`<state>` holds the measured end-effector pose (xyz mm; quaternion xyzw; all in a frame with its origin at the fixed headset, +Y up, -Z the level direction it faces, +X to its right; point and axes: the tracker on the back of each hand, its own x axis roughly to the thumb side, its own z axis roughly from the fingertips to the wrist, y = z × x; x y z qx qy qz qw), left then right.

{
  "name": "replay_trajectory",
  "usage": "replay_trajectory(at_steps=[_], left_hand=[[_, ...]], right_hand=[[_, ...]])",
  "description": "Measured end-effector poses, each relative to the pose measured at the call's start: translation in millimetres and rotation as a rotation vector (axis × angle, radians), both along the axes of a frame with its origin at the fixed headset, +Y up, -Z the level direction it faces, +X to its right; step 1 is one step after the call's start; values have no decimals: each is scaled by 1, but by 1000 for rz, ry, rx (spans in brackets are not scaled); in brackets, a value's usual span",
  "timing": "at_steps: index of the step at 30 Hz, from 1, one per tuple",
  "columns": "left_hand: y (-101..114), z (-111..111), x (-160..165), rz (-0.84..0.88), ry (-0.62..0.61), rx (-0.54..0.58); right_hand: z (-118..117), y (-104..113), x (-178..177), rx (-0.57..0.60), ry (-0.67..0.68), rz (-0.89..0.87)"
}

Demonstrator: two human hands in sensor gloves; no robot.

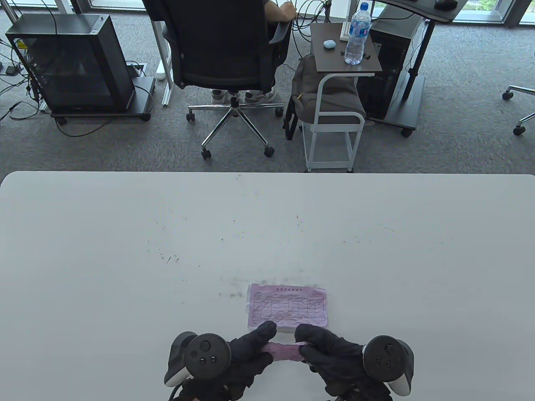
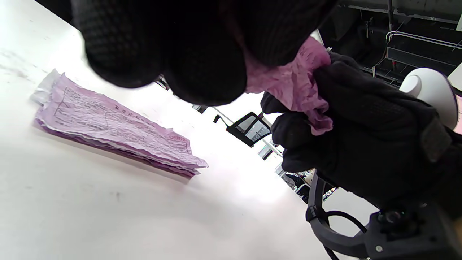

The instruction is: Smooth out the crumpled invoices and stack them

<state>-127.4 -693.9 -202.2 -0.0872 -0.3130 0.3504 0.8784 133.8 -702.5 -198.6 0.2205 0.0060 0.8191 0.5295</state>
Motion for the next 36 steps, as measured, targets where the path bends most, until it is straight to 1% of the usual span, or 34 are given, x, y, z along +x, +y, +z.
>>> replay_trajectory(at_steps=[2,4,6,7,8,9,11,13,14,16,18,20,22,27,30,31,32,34,36], left_hand=[[-1,-1,-1,-1,8,-4],[0,-2,-5,-13,28,21],[-1,-3,-10,25,15,-4],[-1,-4,-13,83,10,-35],[0,-4,-15,124,14,-39],[2,-3,-17,139,30,-23],[2,-2,-15,100,18,-14],[-3,-3,-9,51,-38,-60],[-6,-4,-5,50,-79,-105],[-10,-5,-1,96,-104,-146],[-10,-6,-1,139,-72,-148],[-10,-7,-4,163,-47,-150],[-11,-8,-5,158,-34,-151],[-11,-11,-14,148,77,-97],[-14,-12,-16,159,117,-139],[-16,-12,-16,159,131,-155],[-17,-13,-16,159,135,-170],[-21,-13,-16,194,142,-234],[-25,-14,-17,240,157,-293]], right_hand=[[-1,0,0,-2,6,2],[-1,2,-1,21,4,20],[-1,3,-1,30,10,19],[-1,4,-1,36,22,19],[0,4,-2,34,39,24],[0,4,-3,39,67,34],[2,5,-8,55,106,51],[3,5,-15,83,152,59],[4,4,-18,79,168,67],[5,4,-20,77,191,90],[5,3,-20,84,181,142],[3,4,-15,102,125,210],[1,5,-11,108,79,231],[-4,2,6,90,-50,311],[-5,0,13,95,-120,282],[-4,1,13,120,-140,257],[-3,3,12,138,-130,248],[1,8,8,178,-53,254],[7,15,1,241,-14,263]])
